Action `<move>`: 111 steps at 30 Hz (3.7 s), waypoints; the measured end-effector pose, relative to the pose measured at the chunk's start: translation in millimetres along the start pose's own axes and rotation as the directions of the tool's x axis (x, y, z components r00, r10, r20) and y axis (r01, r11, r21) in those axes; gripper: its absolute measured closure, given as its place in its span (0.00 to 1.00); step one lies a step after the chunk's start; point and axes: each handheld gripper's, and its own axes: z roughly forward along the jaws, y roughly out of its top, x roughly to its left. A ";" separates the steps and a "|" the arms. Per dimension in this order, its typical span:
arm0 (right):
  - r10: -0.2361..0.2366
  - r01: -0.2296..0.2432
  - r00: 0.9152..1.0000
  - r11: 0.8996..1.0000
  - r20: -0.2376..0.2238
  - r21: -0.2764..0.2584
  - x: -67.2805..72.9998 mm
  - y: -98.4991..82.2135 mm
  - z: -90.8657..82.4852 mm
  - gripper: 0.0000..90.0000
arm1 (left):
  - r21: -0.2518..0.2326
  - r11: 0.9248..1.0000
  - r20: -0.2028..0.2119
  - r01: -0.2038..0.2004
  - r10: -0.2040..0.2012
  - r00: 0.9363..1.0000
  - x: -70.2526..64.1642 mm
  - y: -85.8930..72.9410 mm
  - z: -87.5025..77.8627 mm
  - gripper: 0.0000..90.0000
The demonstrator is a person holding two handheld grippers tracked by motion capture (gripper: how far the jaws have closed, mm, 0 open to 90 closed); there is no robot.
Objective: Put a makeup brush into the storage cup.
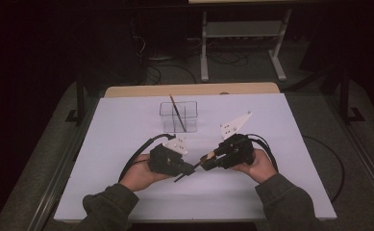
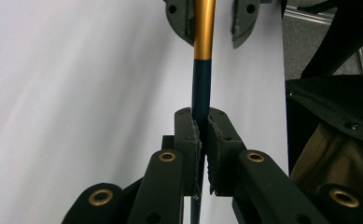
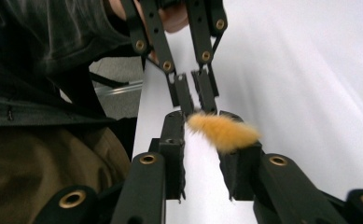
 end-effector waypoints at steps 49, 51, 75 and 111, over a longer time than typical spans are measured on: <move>-0.075 0.071 0.996 0.995 0.041 0.076 7.5 19.0 -1.3 0.92 | -0.028 0.999 0.021 0.015 -0.014 1.000 -3.9 8.8 10.5 0.86; -0.080 0.077 0.996 0.994 0.035 0.083 8.2 21.8 -1.3 0.92 | -0.024 1.000 0.021 0.015 -0.014 1.000 -3.5 9.2 11.2 0.87; -0.057 0.058 0.997 0.998 0.047 -0.009 9.3 15.5 3.1 0.92 | -0.064 0.997 0.022 0.052 -0.050 0.998 -3.7 4.7 12.7 0.81; -0.056 0.059 0.993 0.998 0.100 -0.029 8.7 24.4 8.3 0.82 | -0.165 0.979 0.014 0.116 -0.115 0.993 3.1 -0.3 5.8 0.93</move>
